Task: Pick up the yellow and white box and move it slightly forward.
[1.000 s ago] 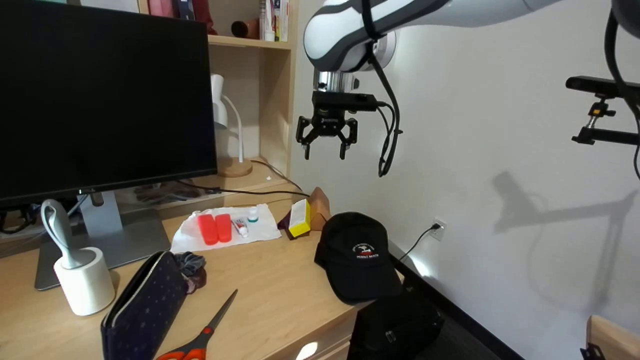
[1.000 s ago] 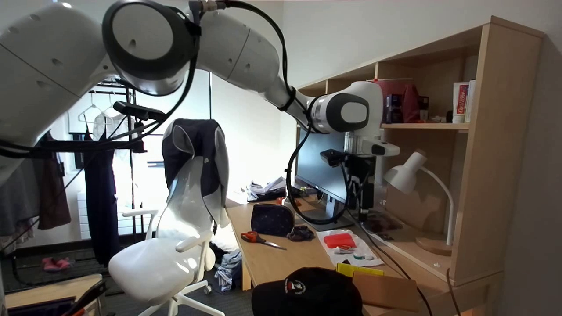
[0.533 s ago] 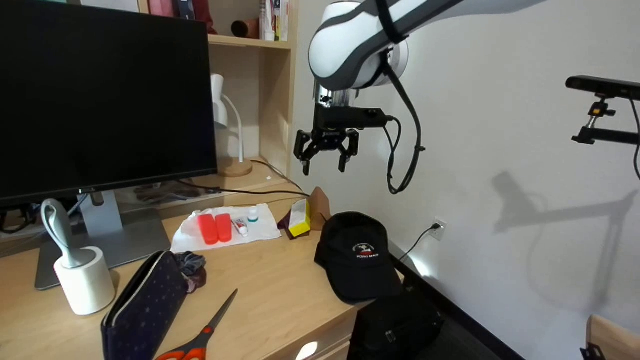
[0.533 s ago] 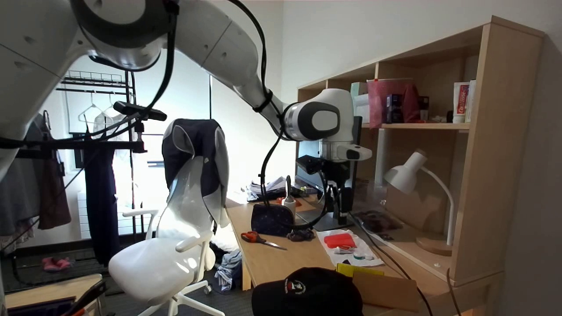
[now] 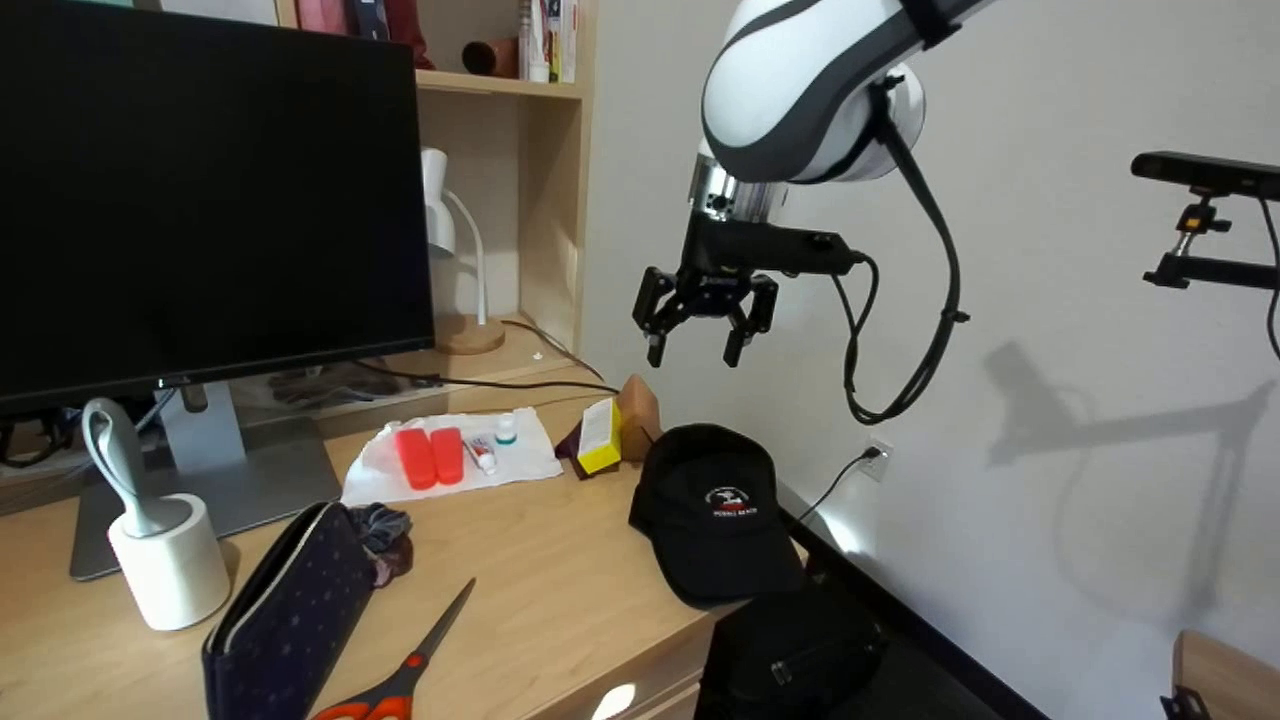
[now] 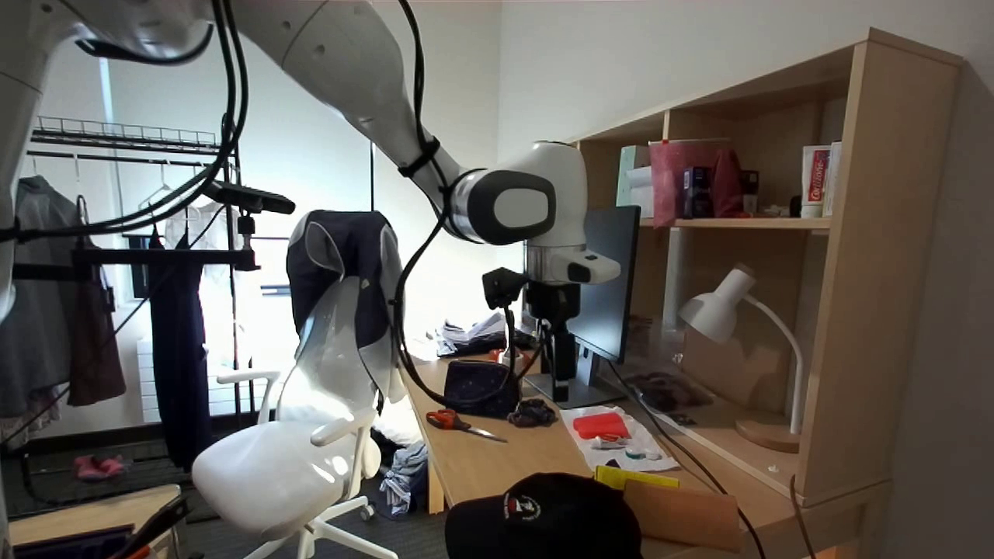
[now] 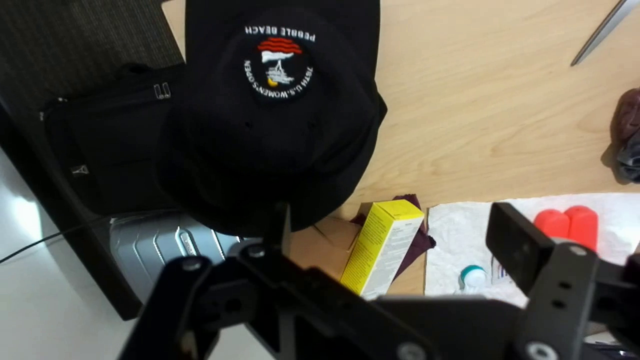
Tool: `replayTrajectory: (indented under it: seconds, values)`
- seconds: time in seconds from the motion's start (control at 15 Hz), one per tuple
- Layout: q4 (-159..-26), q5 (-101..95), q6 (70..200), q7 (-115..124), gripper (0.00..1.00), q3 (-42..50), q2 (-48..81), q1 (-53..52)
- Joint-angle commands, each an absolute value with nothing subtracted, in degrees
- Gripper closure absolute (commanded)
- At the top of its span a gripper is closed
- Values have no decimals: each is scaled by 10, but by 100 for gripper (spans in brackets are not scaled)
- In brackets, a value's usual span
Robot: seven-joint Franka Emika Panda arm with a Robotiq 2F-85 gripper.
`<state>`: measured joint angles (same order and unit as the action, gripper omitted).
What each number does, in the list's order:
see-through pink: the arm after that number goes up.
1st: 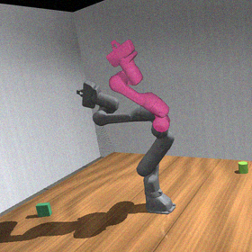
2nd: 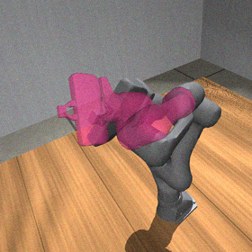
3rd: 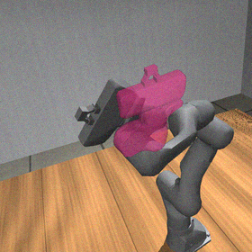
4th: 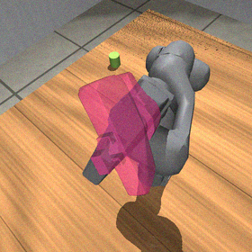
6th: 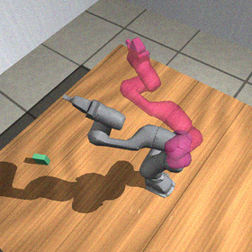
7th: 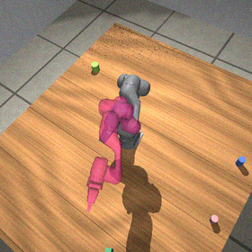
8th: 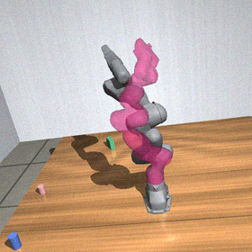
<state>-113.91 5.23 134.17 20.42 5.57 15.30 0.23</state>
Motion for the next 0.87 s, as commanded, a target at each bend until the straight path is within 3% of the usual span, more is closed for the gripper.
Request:
replayTrajectory:
  seconds: [0.0,0.47,0.8]
  values:
    - [-1175,71,1293,187,0,49,91,14]
    - [-1059,21,1073,205,0,48,110,8]
    - [-1041,3,1063,206,0,46,118,5]
